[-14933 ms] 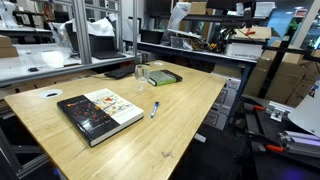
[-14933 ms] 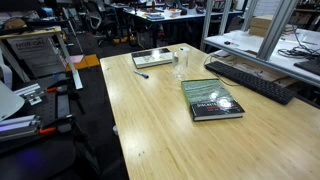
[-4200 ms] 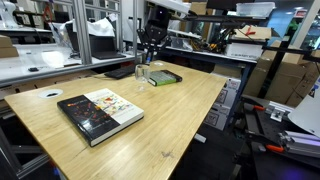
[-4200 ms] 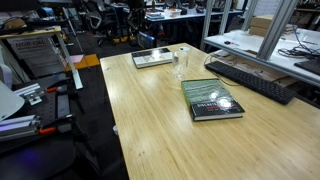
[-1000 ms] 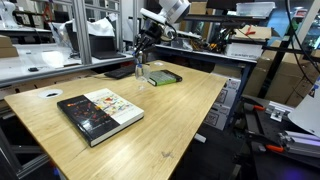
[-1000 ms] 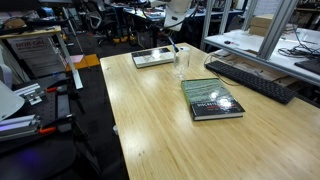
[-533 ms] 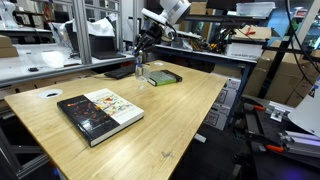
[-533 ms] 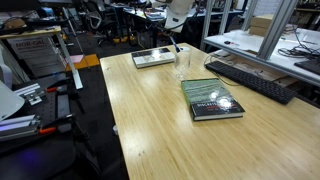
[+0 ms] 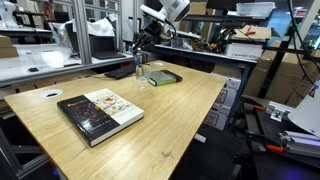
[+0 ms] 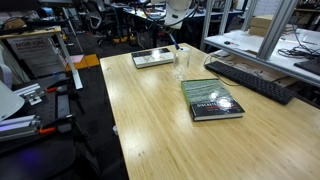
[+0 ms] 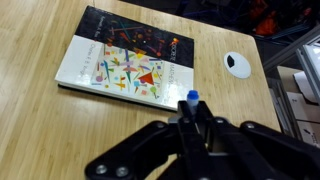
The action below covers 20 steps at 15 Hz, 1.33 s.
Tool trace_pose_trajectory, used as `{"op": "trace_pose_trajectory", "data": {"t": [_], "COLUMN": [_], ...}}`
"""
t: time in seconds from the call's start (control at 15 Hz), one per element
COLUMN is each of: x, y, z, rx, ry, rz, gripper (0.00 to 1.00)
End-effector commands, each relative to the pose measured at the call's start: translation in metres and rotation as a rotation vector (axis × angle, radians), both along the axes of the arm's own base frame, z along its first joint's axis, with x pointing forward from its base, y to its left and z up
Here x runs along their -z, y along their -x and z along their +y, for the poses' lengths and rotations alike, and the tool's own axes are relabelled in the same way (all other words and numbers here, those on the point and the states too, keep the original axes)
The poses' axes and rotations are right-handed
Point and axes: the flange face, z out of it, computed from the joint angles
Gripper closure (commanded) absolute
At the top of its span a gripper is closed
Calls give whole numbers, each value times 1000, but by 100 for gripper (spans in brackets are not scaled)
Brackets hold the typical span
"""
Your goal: Put the pen in the glass
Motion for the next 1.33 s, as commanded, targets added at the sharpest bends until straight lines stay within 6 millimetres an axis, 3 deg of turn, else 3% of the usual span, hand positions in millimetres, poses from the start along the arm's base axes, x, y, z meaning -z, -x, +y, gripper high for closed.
{"op": "trace_pose_trajectory", "data": {"t": [0.0, 0.2, 0.47, 0.93, 1.07, 1.27], "x": [-23, -26, -9, 16, 17, 14], "y": [8, 13, 22, 22, 23, 24], "z": [2, -7, -22, -23, -24, -24], "rx": [14, 40, 65, 67, 72, 87], "ry": [-6, -8, -9, -17, -24, -32], "rz": [-12, -5, 28, 56, 56, 52], "gripper": [97, 97, 97, 97, 63, 42]}}
